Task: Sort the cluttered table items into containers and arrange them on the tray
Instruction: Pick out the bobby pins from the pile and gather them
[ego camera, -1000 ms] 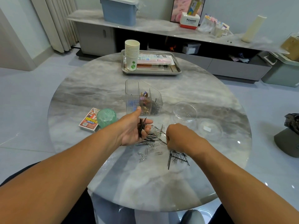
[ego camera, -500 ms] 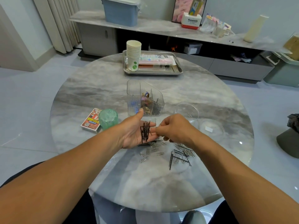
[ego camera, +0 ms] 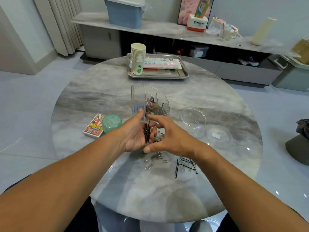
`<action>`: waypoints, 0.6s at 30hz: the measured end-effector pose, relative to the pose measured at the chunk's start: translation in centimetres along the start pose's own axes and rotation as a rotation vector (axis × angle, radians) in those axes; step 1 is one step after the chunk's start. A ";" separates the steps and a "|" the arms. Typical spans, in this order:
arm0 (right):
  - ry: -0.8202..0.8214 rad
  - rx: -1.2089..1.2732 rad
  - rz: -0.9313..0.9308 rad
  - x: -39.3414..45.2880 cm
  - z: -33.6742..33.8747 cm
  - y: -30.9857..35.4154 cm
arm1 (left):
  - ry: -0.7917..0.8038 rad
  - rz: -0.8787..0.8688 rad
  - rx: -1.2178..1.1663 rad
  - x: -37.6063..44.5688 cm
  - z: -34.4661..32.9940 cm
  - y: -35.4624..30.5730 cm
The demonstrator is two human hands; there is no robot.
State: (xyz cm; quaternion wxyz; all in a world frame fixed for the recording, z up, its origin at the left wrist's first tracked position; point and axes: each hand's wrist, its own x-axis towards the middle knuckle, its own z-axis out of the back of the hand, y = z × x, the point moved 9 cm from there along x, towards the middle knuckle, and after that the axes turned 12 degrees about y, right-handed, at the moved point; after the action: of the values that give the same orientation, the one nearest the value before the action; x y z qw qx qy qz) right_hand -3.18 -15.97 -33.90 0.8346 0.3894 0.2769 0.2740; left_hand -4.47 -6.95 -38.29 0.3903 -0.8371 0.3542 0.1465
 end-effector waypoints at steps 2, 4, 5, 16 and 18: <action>-0.068 -0.118 0.038 0.2 0.1 0.5 | 0.024 -0.014 -0.006 0.0 -0.3 -0.2; -0.130 -0.222 0.061 0.2 0.6 0.8 | 0.079 -0.008 0.022 0.0 -1.0 -0.1; -0.153 -0.268 0.063 0.3 0.9 0.8 | 0.117 -0.003 0.049 0.1 -1.3 0.0; -0.235 -0.226 -0.052 -0.2 2.0 -0.1 | 0.162 -0.036 0.065 0.5 -2.1 -0.2; -0.199 -0.163 -0.068 -0.3 1.9 -0.3 | 0.149 -0.038 0.067 0.5 -2.1 -0.2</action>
State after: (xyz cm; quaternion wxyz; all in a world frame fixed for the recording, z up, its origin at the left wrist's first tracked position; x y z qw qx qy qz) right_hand -2.01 -17.28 -33.08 0.8956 0.3360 0.1829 0.2272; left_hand -4.04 -8.70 -37.07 0.3933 -0.8386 0.3713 0.0645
